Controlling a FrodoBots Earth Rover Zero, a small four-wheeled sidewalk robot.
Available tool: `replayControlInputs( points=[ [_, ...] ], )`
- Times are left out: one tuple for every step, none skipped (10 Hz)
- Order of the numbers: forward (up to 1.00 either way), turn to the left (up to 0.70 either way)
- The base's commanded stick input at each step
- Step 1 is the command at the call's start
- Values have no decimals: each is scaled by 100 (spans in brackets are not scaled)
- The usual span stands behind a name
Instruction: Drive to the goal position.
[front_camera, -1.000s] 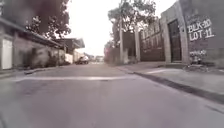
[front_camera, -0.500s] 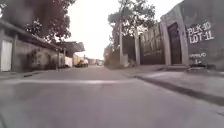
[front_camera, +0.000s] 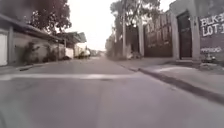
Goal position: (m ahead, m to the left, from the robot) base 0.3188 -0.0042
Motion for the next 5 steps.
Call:
replayControlInputs(
  points=[
    [100, 0],
    [100, 0],
    [100, 0],
    [100, 0],
    [100, 0]
  ],
)
